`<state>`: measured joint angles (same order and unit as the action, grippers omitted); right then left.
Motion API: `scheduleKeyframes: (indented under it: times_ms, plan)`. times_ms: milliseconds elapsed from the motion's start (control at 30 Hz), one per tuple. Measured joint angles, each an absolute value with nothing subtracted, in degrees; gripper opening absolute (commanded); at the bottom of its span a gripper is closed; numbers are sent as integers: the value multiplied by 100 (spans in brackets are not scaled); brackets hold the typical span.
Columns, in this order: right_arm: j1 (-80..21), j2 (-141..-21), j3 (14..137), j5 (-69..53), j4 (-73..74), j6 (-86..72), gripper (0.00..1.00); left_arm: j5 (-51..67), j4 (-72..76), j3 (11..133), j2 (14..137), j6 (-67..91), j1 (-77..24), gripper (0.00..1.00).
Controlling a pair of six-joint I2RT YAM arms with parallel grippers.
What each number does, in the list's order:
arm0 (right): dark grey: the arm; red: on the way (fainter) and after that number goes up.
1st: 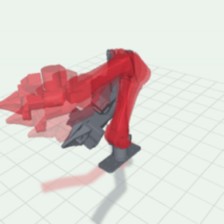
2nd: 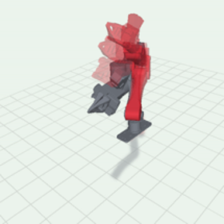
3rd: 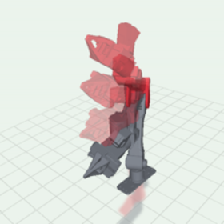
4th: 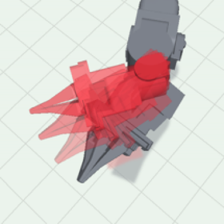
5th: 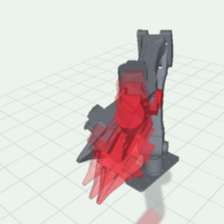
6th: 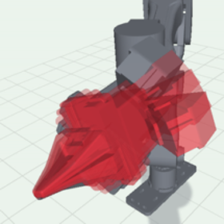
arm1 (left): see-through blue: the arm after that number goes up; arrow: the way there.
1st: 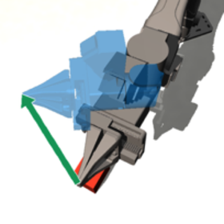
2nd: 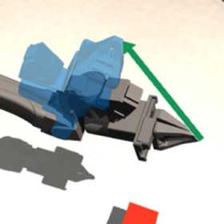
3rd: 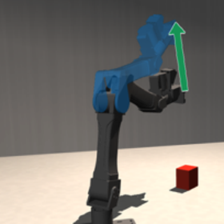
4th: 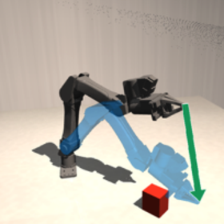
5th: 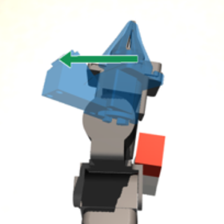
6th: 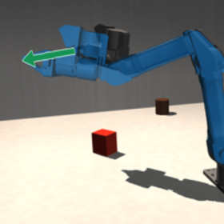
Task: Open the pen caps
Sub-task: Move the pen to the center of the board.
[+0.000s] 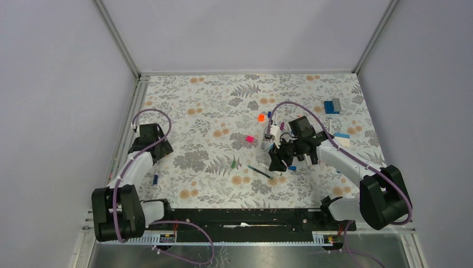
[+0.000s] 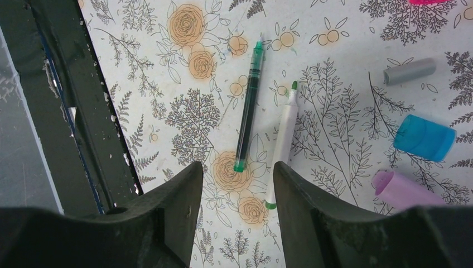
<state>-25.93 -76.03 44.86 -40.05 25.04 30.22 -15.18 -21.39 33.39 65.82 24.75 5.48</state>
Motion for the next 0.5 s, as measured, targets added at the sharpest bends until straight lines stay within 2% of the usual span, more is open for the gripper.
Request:
scheduleKeyframes:
  times_ms: [300, 500]
  plan:
    - [-2593, -7603, 4486, -3997, 2504, 3041, 57, -502, -1719, 3745, 7669, 1284, 1256, 66]
    - [-2593, -7603, 4486, -3994, 2504, 3044, 57, -316, -1693, 3820, 7653, 279, 1330, 63]
